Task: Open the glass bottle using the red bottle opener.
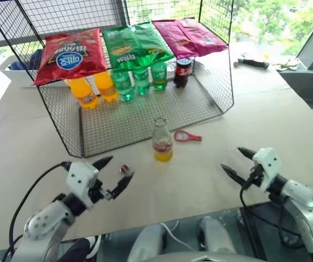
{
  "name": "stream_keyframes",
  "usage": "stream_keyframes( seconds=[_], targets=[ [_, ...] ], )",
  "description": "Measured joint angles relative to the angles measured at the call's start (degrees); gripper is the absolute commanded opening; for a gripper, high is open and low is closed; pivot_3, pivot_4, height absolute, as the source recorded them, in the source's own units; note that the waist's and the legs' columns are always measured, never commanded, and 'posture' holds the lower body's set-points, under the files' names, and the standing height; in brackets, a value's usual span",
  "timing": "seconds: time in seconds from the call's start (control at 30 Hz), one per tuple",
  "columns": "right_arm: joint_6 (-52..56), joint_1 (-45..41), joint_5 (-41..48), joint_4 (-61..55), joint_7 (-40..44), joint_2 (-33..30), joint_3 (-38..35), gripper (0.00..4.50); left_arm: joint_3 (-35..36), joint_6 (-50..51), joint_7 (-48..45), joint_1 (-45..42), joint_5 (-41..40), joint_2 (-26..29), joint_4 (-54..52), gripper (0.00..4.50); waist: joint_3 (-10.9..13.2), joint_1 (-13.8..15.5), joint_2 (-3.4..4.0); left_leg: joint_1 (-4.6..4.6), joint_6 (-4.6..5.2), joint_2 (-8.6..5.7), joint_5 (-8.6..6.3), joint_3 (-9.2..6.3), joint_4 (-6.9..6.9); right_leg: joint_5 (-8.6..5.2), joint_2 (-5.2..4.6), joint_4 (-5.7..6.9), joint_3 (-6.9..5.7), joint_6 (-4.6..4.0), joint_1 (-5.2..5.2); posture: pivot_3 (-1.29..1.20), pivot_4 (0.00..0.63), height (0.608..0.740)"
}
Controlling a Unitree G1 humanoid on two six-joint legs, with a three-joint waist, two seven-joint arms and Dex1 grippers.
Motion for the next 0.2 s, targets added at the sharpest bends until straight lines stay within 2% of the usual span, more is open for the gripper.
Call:
stream_keyframes(
  seconds=[0.2],
  targets=[
    [-6.8,2.9,0.9,3.7,4.2,-0.1,-2.2,4.40,0.5,-4.8,1.5,3.8,3.4,-2.7,1.3,4.50,0.1,0.3,-0.11,0.03,0.03,0.02,-0.02,-0.03,0.08,-0.13,-0.01,0.02,-0.07,-0.18,0.11,0.00,0.150,0.740]
  ],
)
